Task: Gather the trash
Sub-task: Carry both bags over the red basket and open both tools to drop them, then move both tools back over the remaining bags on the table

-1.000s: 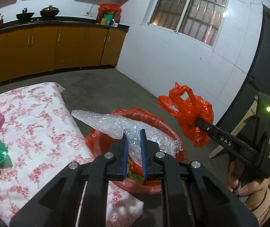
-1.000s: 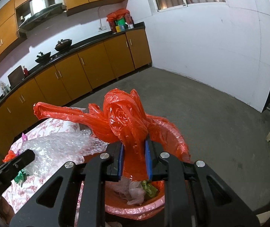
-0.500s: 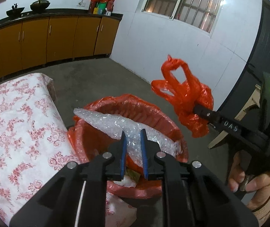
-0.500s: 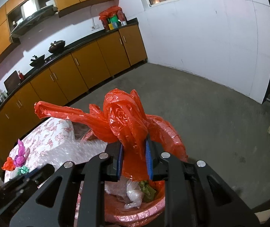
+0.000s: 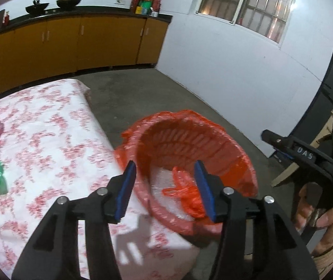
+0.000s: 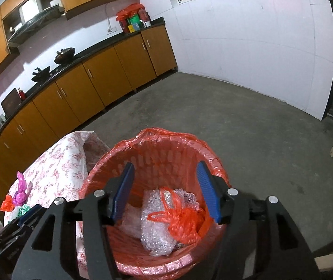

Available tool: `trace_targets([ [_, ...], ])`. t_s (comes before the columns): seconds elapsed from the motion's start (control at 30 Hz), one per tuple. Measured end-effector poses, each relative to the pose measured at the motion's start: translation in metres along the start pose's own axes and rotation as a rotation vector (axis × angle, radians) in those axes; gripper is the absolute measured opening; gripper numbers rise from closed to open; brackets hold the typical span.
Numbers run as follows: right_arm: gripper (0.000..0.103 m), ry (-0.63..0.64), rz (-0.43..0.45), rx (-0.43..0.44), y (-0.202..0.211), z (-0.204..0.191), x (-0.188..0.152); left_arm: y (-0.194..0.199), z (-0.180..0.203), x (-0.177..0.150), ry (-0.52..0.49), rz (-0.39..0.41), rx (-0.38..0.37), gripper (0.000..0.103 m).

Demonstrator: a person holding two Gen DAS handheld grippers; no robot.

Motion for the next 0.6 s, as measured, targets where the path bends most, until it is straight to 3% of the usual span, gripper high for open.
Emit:
trace_targets([
  [0.27,0.057,0.113,0.009,0.027,0.006,-0.034,-0.005,0.035,-0.043,-0.012,0.018,0.042,0.128,0.061],
  [0.6,0.057,0.314,-0.034,0.184,0.003,-0.136,-0.031,0.097,-0.13,-0.034,0.112,0.102,0.345,0.065],
])
Point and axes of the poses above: each gripper's, at about its wrist camera, not at the fingertips, and y roughly against the way its jaws point, z to its right, x to its top, the point moved 1 cm from there along -y, roughly the way its jaws point, and after that the axes turned 4 degrees about x, right-handed, at the moved point
